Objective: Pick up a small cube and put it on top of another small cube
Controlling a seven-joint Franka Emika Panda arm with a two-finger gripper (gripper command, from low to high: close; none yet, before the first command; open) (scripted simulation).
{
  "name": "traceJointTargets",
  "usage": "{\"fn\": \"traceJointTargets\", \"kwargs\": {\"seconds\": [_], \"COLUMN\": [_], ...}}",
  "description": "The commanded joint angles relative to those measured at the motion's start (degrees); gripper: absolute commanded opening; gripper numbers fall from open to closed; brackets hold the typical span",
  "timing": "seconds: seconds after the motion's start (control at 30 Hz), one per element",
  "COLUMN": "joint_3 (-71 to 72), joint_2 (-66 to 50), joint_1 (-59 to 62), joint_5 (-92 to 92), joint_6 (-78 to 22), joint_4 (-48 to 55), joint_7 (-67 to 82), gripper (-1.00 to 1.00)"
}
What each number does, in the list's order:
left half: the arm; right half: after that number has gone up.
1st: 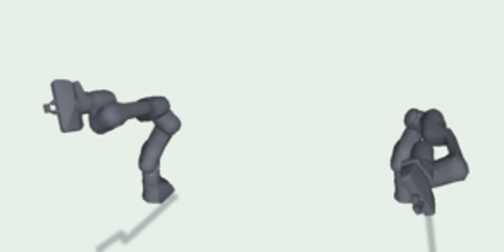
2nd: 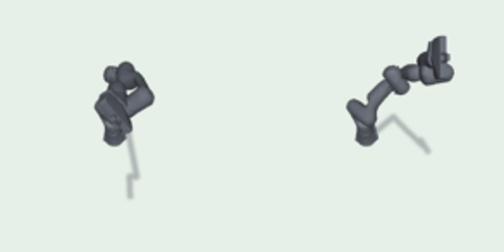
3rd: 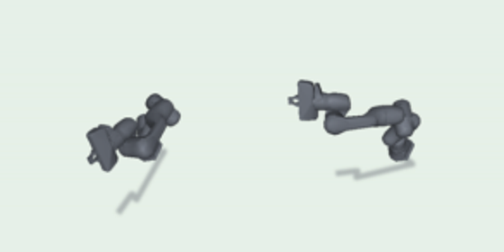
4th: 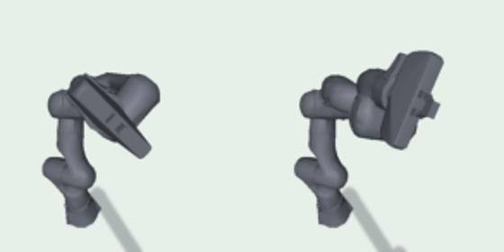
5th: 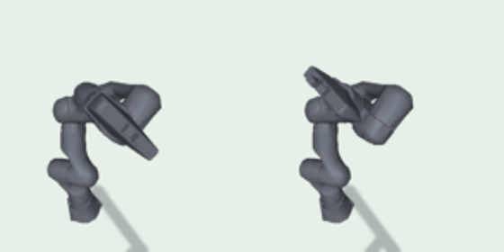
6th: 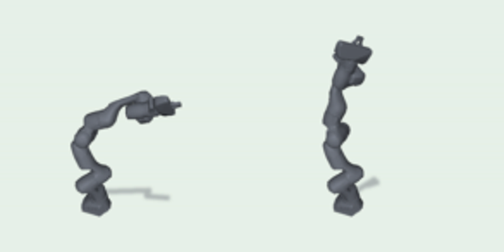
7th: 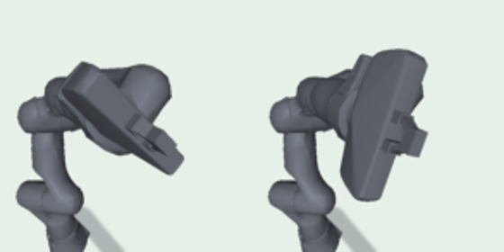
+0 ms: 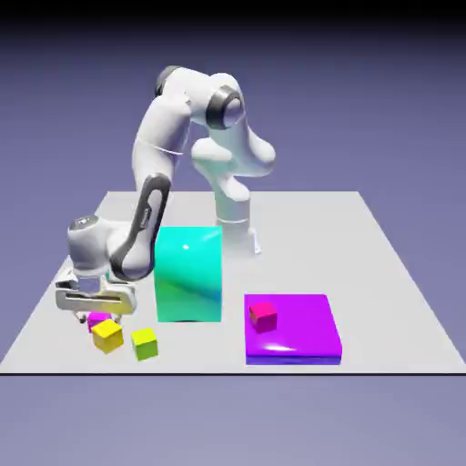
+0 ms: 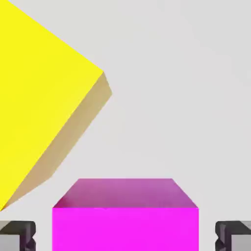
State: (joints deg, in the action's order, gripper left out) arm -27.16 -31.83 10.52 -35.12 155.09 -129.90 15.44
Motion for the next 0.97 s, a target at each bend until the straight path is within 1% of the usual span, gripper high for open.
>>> {"fn": "traceJointTargets", "kwargs": {"seconds": [0.0,0.1,0.13,0.6,0.63,0.8,0.83,0.87,0.93], "joint_3": [-1.99,-7.38,-7.38,12.76,12.76,14.37,14.37,14.37,13.71], "joint_2": [2.08,7.71,7.71,35.96,35.97,25.84,25.84,25.84,29.99], "joint_1": [-1.57,-5.84,-5.84,-33.89,-33.89,-32.84,-32.84,-32.84,-33.27], "joint_5": [1.92,7.11,7.11,36.43,36.43,31.84,31.84,31.84,33.72], "joint_6": [-1.34,-5.08,-5.08,-13.97,-13.97,-2.78,-2.77,-2.77,-7.36], "joint_4": [-0.68,-2.54,-2.54,-14.94,-14.94,-16.32,-16.32,-16.32,-15.75], "joint_7": [-1.39,-5.14,-5.14,-26.8,-26.81,-23.48,-23.48,-23.48,-24.84], "gripper": [-1.0,-1.0,-1.0,-1.0,-1.0,-1.0,1.0,1.0,1.0]}}
